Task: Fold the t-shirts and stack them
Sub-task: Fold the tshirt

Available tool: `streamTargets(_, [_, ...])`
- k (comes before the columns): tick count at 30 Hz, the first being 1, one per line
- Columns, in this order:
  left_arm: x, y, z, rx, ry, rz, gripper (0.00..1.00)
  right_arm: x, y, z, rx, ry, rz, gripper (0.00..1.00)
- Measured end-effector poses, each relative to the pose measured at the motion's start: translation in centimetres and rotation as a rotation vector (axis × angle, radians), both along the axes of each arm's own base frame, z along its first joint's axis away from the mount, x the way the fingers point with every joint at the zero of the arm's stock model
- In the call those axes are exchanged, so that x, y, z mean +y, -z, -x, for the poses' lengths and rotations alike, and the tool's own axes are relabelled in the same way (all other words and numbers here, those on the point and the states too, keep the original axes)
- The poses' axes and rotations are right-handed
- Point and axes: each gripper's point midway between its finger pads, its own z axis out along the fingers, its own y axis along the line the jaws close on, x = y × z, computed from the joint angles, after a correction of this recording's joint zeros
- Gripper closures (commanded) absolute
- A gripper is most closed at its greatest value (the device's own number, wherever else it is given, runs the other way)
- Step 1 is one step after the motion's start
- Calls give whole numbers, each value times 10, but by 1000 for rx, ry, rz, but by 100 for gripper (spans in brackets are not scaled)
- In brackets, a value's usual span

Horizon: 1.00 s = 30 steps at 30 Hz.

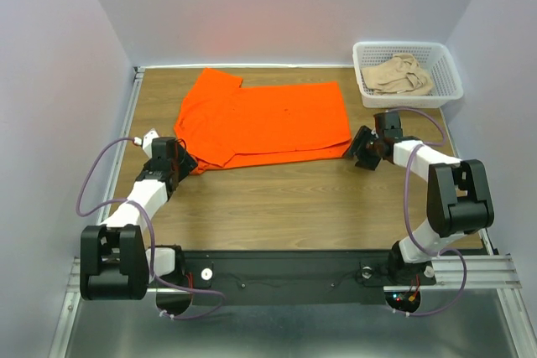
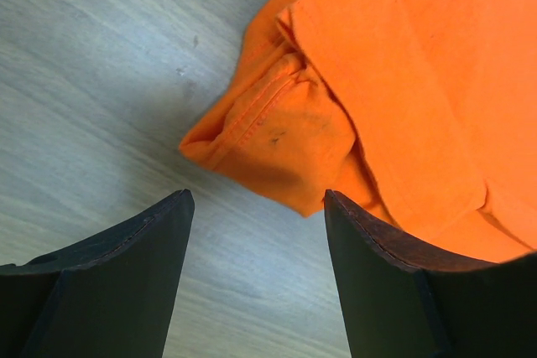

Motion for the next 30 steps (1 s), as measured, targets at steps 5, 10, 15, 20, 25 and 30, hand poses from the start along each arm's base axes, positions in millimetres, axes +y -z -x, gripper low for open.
streamTargets(5, [-1,2,-2,-19,-5,22,26,0,3,0,-12,6,-5,39])
streamTargets(10, [-2,3,-6,-28,-11,28,26,1,6,-6,-21,22,-17,39])
streamTargets(15, [-1,9,-3,-18,-27,39,29,2,6,-13,-41,35,-28,40])
streamTargets(20, [1,17,1,1,-44,37,33,2,7,-17,-60,41,-36,41])
streamTargets(25, [2,28,1,32,-53,33,43,2,8,-22,-73,44,-41,47])
streamTargets(30, [5,31,-3,31,-62,25,56,2,10,-25,-82,52,-41,57])
